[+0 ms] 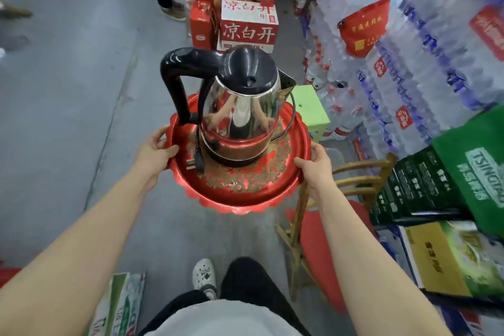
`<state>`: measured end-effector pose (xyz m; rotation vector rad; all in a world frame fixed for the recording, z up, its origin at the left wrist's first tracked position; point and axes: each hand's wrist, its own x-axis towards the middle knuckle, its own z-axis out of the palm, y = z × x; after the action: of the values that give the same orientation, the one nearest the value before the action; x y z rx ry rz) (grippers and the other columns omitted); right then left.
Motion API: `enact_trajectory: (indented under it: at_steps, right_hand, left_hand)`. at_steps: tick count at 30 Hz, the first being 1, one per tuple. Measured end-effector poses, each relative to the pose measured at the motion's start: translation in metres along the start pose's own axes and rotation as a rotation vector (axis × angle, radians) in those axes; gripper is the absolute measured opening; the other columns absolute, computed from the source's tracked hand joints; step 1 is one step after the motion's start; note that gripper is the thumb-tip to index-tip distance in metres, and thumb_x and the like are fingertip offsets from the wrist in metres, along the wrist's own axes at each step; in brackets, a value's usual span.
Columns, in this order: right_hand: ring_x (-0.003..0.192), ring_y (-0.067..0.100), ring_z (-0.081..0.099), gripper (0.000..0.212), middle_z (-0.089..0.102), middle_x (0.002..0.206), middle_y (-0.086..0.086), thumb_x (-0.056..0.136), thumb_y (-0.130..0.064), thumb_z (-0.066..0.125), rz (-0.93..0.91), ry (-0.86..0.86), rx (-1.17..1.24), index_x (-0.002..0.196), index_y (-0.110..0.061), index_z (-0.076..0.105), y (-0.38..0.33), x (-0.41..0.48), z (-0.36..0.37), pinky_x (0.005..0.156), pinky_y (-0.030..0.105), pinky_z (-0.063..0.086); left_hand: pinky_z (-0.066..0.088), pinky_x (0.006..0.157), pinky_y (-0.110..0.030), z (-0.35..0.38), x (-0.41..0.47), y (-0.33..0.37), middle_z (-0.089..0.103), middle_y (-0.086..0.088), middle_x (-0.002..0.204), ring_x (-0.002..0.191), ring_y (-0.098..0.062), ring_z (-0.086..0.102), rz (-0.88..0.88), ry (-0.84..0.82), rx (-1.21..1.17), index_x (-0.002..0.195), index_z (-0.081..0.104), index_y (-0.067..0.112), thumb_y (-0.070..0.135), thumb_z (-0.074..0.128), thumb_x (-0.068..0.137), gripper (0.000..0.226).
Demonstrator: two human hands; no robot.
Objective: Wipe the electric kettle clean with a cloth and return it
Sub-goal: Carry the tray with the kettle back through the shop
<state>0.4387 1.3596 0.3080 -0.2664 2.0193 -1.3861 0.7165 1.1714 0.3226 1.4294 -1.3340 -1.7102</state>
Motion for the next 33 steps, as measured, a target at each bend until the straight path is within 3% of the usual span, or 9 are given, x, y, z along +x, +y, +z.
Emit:
enact_trajectory:
  at_steps: [3,7,12,15,19,26,29,33]
  right_hand:
    - [0.092,0.034,0.072,0.047,0.070,0.104,0.010,0.086,0.009,0.062,0.015,0.041,-0.002,0.120,-0.022,0.054,-0.027,0.047,0.030,0.082,0.051,0.061]
    - [0.093,0.034,0.072,0.052,0.072,0.104,0.010,0.087,0.009,0.062,0.050,0.062,0.026,0.130,-0.018,0.054,-0.062,0.124,0.065,0.083,0.050,0.061]
    - [0.072,0.025,0.069,0.054,0.070,0.095,0.010,0.090,0.010,0.060,0.074,0.048,0.063,0.135,-0.016,0.049,-0.124,0.231,0.109,0.055,0.033,0.057]
    - [0.071,0.025,0.070,0.052,0.071,0.105,0.016,0.091,0.010,0.059,0.074,0.024,0.058,0.135,-0.015,0.047,-0.166,0.294,0.131,0.047,0.029,0.055]
    - [0.069,0.024,0.069,0.048,0.069,0.097,0.011,0.092,0.009,0.057,0.094,0.035,0.028,0.129,-0.019,0.048,-0.220,0.369,0.162,0.044,0.029,0.054]
    - [0.090,0.030,0.073,0.042,0.069,0.113,0.010,0.091,0.007,0.059,0.103,0.112,0.041,0.119,-0.023,0.051,-0.273,0.502,0.230,0.075,0.049,0.063]
    - [0.089,0.033,0.074,0.042,0.070,0.110,0.007,0.091,0.005,0.061,0.139,0.180,0.053,0.119,-0.026,0.051,-0.295,0.551,0.262,0.077,0.057,0.061]
    - [0.087,0.033,0.073,0.041,0.070,0.104,0.006,0.092,0.007,0.060,0.191,0.234,0.103,0.117,-0.024,0.051,-0.319,0.608,0.304,0.078,0.058,0.060]
  left_hand:
    - [0.055,0.051,-0.018,0.006,0.062,0.029,0.069,0.003,0.097,0.062,-0.003,0.068,-0.005,-0.020,0.017,0.139,0.047,0.017,-0.009,0.053,0.093,0.053]
    - [0.057,0.060,-0.027,0.023,0.155,0.067,0.068,-0.009,0.111,0.079,-0.017,0.065,-0.015,-0.048,0.033,0.144,0.045,0.015,-0.009,0.052,0.093,0.057]
    - [0.055,0.060,-0.030,0.052,0.277,0.122,0.069,0.001,0.099,0.077,-0.019,0.064,-0.007,-0.052,0.045,0.142,0.045,0.016,-0.010,0.053,0.092,0.057]
    - [0.057,0.057,-0.026,0.068,0.346,0.156,0.069,-0.005,0.103,0.077,-0.019,0.064,-0.011,-0.059,0.053,0.142,0.046,0.016,-0.010,0.052,0.092,0.056]
    - [0.055,0.052,-0.017,0.087,0.429,0.201,0.069,-0.005,0.101,0.077,-0.017,0.065,-0.001,-0.041,0.069,0.140,0.048,0.017,-0.011,0.052,0.092,0.055]
    - [0.052,0.048,-0.016,0.114,0.605,0.258,0.069,-0.005,0.103,0.067,-0.010,0.068,0.027,-0.129,0.114,0.139,0.049,0.017,-0.012,0.051,0.092,0.055]
    - [0.051,0.047,-0.016,0.123,0.683,0.284,0.067,-0.006,0.107,0.077,-0.017,0.063,0.007,-0.182,0.124,0.138,0.050,0.020,-0.012,0.051,0.092,0.056]
    - [0.053,0.070,-0.028,0.137,0.777,0.315,0.067,-0.002,0.107,0.097,-0.024,0.061,-0.005,-0.238,0.179,0.118,0.056,0.032,-0.013,0.052,0.090,0.053]
